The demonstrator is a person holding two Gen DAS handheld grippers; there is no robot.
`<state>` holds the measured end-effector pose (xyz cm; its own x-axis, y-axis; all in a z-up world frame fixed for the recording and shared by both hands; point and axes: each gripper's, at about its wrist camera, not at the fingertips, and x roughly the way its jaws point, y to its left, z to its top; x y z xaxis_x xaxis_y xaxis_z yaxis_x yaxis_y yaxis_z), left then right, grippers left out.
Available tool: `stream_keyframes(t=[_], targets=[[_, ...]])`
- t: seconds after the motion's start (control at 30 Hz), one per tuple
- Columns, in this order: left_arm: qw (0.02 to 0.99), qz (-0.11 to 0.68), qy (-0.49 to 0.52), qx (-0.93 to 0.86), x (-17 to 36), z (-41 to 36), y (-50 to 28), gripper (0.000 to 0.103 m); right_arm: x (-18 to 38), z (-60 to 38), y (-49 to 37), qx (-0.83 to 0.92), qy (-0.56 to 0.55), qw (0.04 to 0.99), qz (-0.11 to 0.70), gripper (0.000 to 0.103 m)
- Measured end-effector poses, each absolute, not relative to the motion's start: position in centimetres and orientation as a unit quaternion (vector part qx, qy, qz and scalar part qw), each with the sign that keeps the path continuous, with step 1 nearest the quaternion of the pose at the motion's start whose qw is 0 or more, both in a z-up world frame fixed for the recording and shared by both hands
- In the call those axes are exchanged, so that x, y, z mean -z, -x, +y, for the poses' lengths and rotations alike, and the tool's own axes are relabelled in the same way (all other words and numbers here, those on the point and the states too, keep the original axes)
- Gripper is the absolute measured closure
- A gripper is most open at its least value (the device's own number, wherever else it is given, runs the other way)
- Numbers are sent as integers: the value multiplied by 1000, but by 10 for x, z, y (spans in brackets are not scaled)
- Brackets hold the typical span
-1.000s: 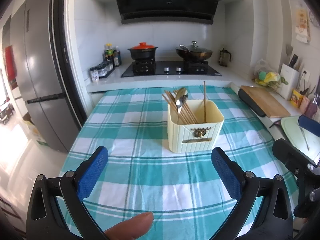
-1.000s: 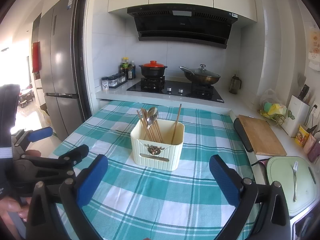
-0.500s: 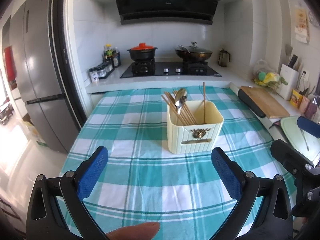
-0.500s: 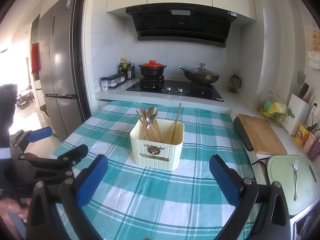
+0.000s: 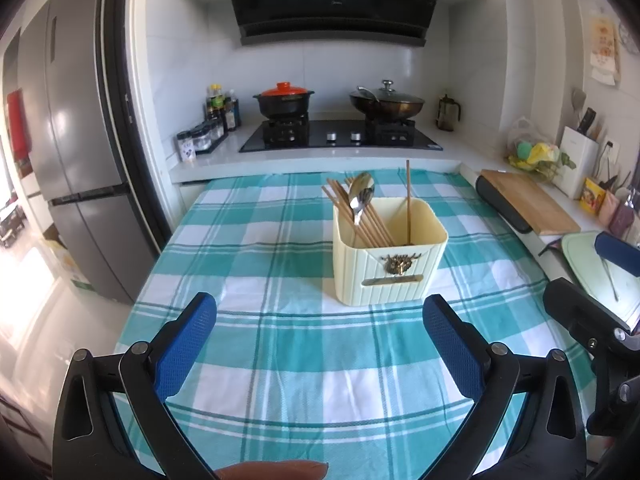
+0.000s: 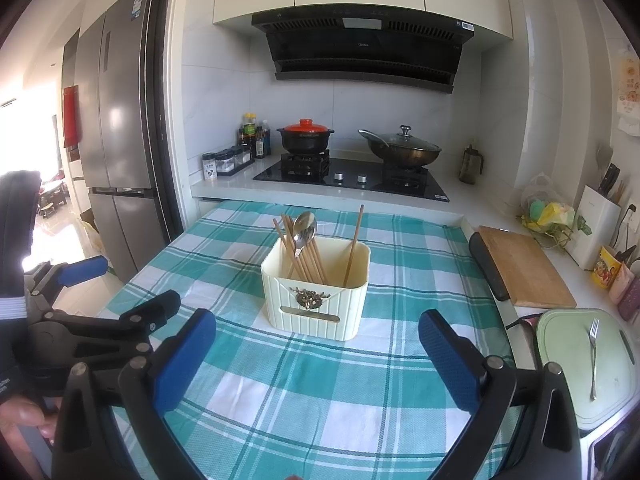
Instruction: Organize utensils
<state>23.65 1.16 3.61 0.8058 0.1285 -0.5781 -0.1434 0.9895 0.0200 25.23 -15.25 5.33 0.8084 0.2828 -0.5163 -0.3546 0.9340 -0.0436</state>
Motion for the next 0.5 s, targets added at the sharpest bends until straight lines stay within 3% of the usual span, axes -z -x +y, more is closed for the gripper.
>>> stream_keyframes(t=[0.5], targets=[[952,299,23,-61,-31,12,-240,0,-43,-153,-257,-161,69,947,271,0]])
